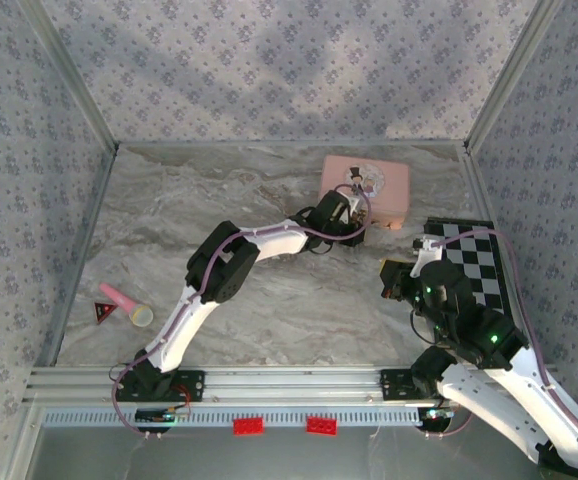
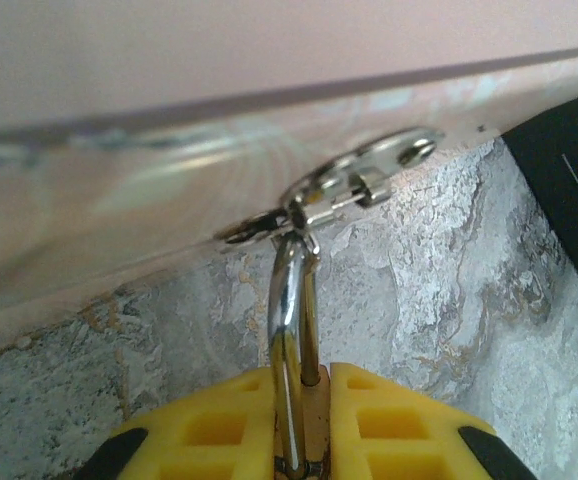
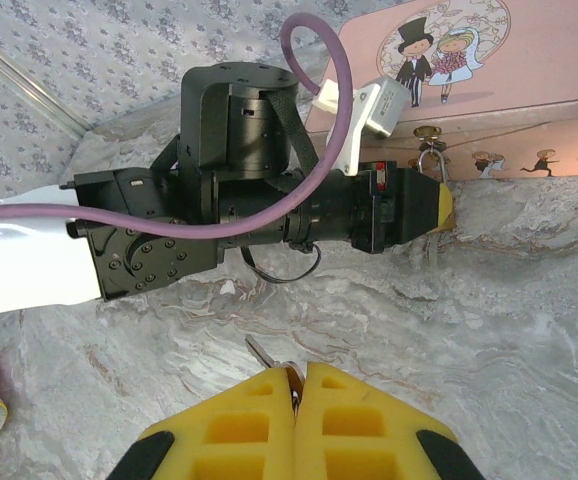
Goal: Unlock a padlock with a key
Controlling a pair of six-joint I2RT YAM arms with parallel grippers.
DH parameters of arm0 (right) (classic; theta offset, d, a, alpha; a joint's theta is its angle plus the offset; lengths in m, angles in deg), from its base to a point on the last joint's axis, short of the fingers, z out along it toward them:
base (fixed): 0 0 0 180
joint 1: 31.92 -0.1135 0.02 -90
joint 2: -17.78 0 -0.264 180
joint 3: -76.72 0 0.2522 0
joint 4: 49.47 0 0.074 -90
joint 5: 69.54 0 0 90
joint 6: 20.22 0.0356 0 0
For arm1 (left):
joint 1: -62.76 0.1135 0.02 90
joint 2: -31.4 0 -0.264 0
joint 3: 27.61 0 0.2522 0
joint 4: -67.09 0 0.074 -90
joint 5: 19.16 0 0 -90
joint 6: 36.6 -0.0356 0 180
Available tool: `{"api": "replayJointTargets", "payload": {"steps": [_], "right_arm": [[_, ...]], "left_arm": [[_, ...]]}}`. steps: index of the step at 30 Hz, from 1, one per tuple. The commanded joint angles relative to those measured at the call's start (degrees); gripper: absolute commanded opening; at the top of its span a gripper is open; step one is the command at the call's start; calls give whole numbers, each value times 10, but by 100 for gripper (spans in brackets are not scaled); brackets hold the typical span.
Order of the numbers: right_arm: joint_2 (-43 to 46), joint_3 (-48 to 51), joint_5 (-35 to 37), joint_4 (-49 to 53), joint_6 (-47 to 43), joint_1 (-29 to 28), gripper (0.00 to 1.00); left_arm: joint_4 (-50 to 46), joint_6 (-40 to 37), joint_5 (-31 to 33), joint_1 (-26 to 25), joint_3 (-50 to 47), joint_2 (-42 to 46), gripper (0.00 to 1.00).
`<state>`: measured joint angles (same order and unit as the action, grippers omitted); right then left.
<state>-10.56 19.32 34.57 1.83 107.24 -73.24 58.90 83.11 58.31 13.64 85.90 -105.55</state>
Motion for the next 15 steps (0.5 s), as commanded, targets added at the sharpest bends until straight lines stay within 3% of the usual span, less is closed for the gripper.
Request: {"api": "replayJointTargets", "payload": {"steps": [1, 15], "right_arm": [[-4, -2, 3, 3, 2, -1, 0], [-29, 15, -7, -21, 27, 0, 0]], "left_arm": [[19, 19, 41, 5, -37, 26, 14], [106, 68, 67, 86, -211, 122, 6]]}}
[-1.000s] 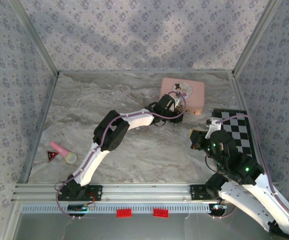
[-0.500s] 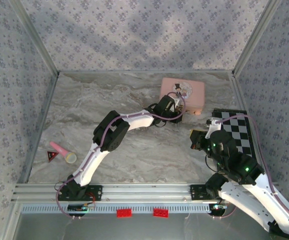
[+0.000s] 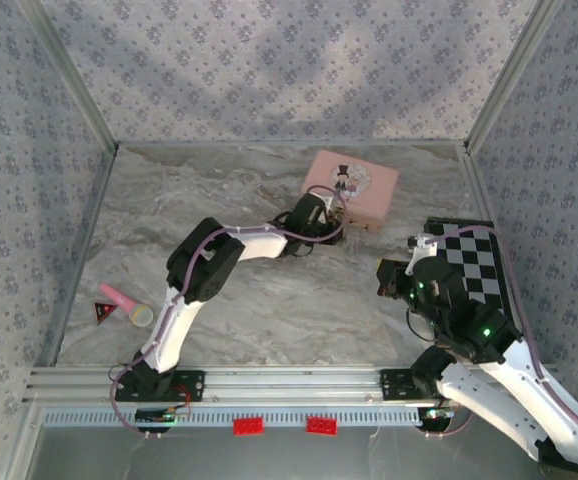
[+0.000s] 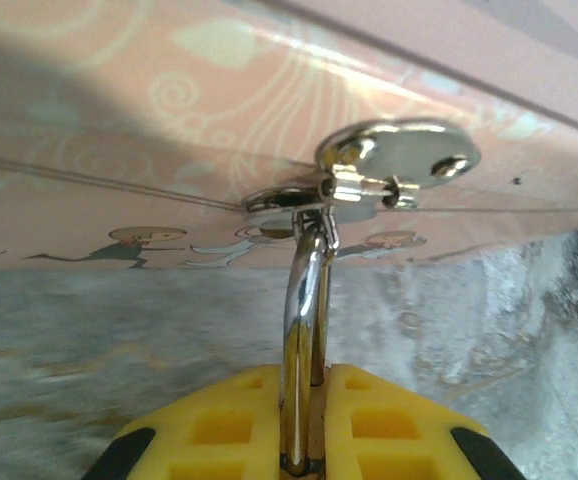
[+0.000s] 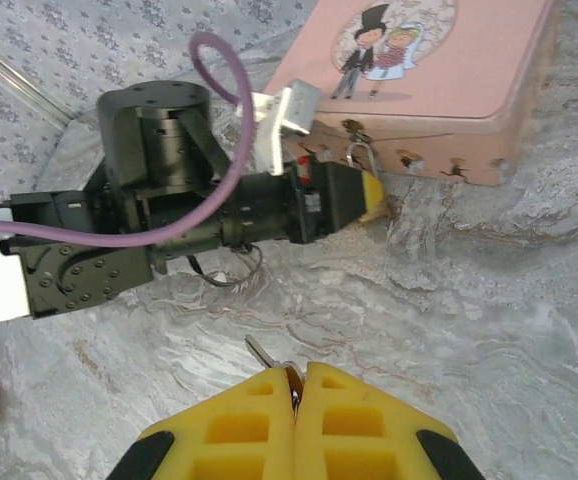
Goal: Unlock a padlock with a key
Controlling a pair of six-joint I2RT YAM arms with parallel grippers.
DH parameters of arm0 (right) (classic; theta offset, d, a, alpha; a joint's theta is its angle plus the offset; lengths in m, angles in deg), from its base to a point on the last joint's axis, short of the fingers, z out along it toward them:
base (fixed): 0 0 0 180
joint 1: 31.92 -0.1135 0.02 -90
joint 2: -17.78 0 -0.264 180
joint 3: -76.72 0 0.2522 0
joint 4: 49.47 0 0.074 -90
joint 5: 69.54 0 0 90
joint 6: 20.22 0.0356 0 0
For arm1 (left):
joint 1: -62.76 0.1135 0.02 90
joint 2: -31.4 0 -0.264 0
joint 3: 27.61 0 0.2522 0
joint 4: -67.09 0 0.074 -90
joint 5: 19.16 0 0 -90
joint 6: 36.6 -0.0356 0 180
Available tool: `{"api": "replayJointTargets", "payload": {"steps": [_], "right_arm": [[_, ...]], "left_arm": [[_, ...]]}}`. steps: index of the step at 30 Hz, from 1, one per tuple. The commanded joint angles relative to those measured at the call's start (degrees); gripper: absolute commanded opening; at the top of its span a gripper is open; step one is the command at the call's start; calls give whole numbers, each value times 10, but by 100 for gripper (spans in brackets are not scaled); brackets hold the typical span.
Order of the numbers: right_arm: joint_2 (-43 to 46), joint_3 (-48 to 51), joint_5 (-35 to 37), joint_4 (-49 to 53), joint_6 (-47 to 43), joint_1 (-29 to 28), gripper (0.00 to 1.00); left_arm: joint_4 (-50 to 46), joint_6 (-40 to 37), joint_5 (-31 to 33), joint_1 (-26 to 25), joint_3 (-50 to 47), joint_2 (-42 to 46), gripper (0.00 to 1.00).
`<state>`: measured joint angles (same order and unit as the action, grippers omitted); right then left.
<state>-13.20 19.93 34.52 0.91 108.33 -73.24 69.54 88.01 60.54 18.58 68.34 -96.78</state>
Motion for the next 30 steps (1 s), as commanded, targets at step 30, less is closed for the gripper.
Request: {"api": "replayJointTargets", "payload": {"steps": [30], "right_arm": [[-126, 89, -79, -169, 101, -5, 0]], "left_arm": [[14, 236, -27, 186, -387, 303, 1]]}}
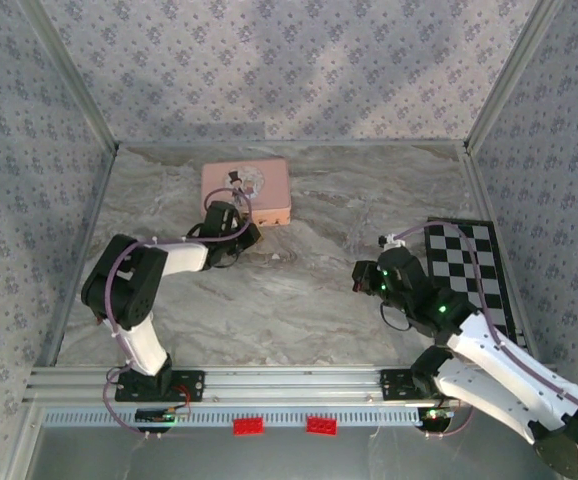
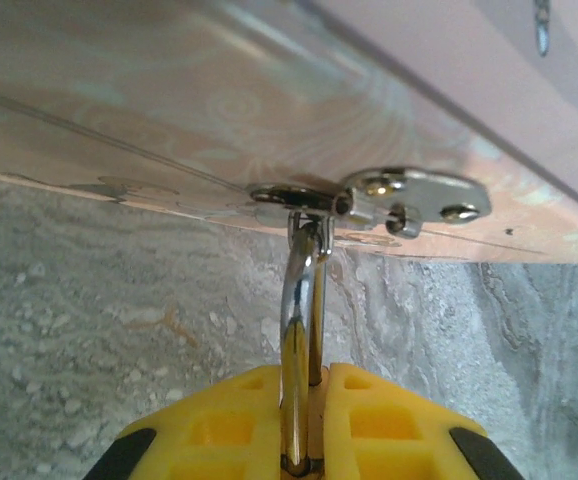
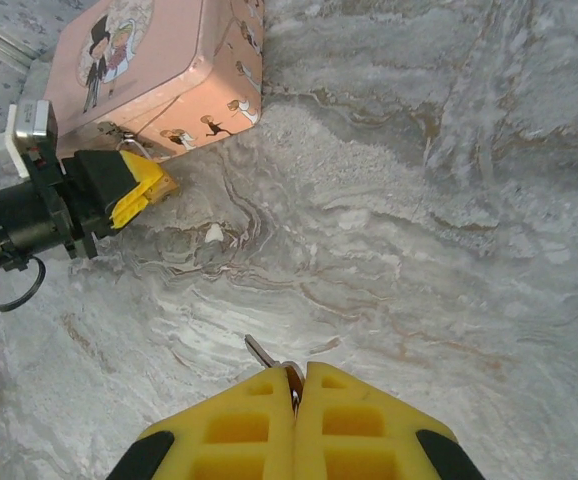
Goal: Unlock a padlock with a key
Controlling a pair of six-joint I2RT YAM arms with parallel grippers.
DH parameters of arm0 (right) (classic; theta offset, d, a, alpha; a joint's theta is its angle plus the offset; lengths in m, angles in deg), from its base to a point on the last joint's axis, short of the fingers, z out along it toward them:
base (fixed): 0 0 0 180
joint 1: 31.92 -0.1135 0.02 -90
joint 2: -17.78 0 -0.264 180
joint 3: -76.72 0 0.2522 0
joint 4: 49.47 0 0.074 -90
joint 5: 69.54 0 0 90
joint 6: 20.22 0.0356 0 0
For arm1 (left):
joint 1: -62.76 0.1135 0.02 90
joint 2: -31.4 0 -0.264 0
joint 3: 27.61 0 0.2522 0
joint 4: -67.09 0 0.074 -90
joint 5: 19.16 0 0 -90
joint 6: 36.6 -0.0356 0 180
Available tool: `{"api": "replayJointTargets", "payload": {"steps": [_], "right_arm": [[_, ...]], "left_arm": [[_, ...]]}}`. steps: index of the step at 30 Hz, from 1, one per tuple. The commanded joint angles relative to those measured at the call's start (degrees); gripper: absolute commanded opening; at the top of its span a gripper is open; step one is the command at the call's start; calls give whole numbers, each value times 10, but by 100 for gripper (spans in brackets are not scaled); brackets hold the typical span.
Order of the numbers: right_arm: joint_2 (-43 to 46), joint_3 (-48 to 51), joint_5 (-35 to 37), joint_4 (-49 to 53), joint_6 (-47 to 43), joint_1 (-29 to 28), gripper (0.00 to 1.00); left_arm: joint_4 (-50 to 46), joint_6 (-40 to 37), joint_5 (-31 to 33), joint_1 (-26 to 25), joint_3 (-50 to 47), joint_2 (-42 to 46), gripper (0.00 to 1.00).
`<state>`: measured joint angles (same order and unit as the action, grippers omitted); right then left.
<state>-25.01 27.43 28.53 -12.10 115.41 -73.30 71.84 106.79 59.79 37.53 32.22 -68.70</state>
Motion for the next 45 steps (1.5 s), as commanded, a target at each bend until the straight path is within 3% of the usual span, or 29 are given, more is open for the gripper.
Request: {"api": "replayJointTargets", "payload": {"steps": [1, 8, 15, 19, 23, 31, 34, 37, 45], "right_arm": [[-13, 20, -22, -48, 39, -4, 0], [-52, 69, -53, -139, 114, -6, 0], [-87, 120, -75, -229, 180, -11, 0], [-95, 129, -82, -254, 202, -8, 0], [-134, 141, -131, -330, 244, 5, 0], [-223, 126, -176, -417, 272, 3, 0], [-260, 134, -216, -521, 293, 11, 0], [-287, 111, -225, -513, 302, 10, 0], [-361, 103, -251, -608, 352, 14, 0]], "left_arm": [[-5, 59, -23, -4, -31, 25, 0], [41, 133, -57, -24, -62, 45, 0], [34, 182, -55, -65, -74, 80, 0], [78, 209, -42, -88, -88, 80, 0], [99, 229, -42, -108, -88, 75, 0], [101, 231, -45, -113, -90, 80, 0], [111, 236, -48, -117, -91, 80, 0], [108, 237, -48, -121, -86, 80, 0], [132, 256, -56, -123, -91, 72, 0]]}}
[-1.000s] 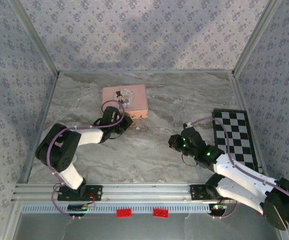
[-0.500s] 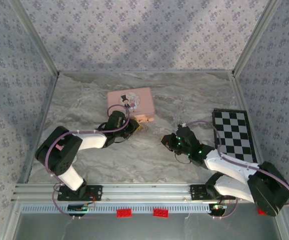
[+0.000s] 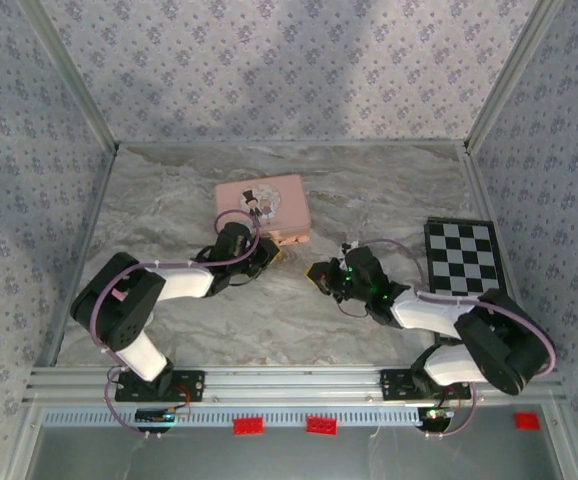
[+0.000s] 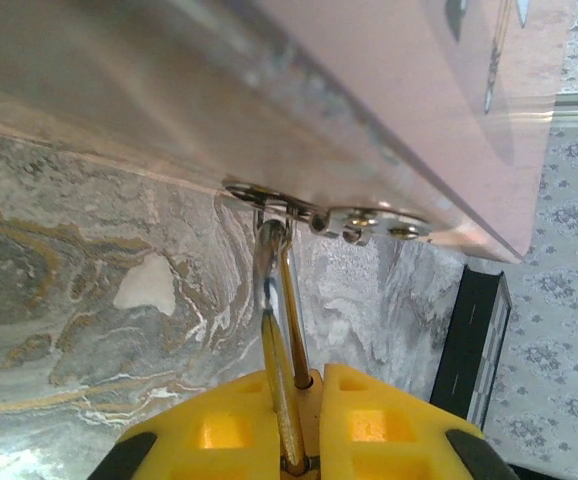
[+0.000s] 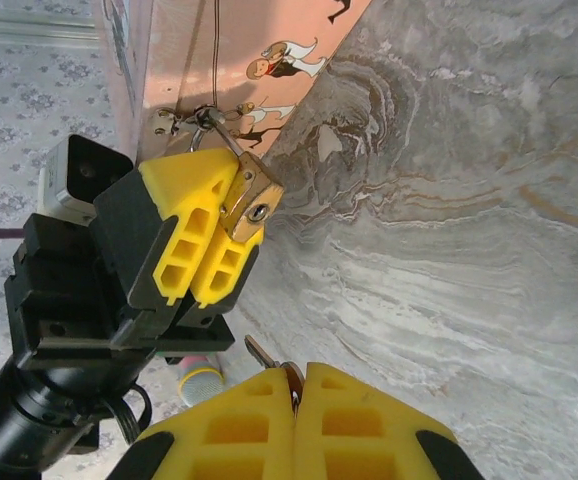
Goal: Unlock a padlock with a key
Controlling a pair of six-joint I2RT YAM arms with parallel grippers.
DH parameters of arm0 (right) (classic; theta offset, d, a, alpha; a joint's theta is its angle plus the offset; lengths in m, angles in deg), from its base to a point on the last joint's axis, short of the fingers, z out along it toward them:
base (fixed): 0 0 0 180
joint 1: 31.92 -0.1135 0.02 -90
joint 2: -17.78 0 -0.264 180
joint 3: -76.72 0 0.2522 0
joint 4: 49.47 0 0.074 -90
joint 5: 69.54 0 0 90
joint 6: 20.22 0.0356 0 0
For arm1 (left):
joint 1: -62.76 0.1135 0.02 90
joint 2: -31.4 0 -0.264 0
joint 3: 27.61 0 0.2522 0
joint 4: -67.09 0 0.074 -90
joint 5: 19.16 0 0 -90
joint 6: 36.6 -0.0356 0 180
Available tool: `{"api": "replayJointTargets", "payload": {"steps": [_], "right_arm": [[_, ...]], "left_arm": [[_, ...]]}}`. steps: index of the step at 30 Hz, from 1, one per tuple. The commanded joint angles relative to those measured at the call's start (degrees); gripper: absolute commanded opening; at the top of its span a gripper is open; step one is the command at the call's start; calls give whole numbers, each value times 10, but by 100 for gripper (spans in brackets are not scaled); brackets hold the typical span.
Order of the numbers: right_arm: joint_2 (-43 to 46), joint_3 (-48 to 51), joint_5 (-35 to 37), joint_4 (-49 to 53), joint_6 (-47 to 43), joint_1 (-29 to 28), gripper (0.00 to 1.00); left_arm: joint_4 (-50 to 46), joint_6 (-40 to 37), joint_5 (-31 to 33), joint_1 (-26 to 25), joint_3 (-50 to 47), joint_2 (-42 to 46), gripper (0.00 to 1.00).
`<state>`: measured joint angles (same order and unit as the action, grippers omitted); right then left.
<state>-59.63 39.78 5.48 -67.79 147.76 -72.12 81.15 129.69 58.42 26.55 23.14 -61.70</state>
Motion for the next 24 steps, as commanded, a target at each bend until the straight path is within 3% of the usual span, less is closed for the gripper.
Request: {"api": "replayJointTargets", "payload": {"steps": [1, 24], "right_arm": [[-23, -22, -22, -51, 31, 3, 0], [-137, -3, -41, -205, 92, 13, 0]], "left_arm": [[42, 27, -44, -13, 0, 1, 0], [31, 37, -49, -18, 2, 7, 0]]}}
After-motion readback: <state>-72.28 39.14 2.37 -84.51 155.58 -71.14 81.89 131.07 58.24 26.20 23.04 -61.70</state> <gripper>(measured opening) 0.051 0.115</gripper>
